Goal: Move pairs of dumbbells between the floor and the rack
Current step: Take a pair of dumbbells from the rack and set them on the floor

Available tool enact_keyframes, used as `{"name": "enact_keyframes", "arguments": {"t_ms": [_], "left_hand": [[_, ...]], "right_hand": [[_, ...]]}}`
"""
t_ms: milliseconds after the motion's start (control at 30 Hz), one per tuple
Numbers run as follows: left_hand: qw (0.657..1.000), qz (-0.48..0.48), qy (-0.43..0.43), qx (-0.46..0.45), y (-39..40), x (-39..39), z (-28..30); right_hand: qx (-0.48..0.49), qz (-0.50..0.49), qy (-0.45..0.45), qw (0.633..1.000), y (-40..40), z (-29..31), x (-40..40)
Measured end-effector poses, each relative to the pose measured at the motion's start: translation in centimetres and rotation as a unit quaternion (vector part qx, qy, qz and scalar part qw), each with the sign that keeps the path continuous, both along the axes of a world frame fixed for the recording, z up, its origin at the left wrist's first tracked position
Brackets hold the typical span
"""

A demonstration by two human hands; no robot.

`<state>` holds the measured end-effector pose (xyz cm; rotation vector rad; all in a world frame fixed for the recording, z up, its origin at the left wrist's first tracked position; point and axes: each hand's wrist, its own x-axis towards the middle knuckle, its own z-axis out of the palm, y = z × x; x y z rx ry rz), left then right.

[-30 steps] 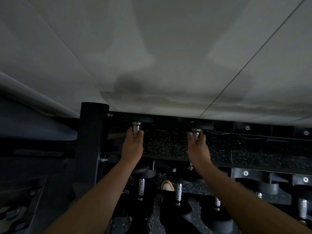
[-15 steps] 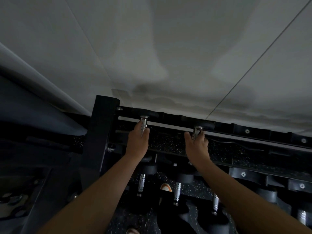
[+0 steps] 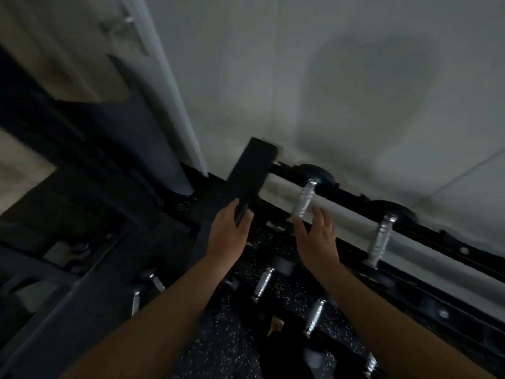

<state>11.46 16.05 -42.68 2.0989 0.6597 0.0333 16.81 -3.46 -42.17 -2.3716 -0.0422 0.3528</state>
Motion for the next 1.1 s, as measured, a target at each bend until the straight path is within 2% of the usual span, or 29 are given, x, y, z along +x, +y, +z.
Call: {"name": "enact_keyframes", "arguments": {"t_ms": [100,367,633,900,1100], "left_hand": [[0.999,0.048,-0.018,0.012,3.9,-5.9,1.0],[0.983,0.183,0.004,0.023,12.5,-24.9,1.5],[0.959,0.278,0.036,0.037,18.1,-40.5,0.5],[0.947,0.307,0.091,0.029,21.8,-45.9,-3.1],[0.935,0.297,0.191,0.013,24.7,-48.0,-9.0]], "right_hand": [[-0.001,0.05,-0.009,0.999,4.0,0.4,-3.5],[0.003,0.175,-0.021,0.984,14.7,1.3,-16.2],[-0.013,0.329,-0.049,0.943,23.7,1.2,-27.9],[-0.075,0.456,-0.094,0.882,30.3,-2.7,-30.3],[-0.146,0.539,-0.058,0.827,34.8,-11.5,-30.7]]}}
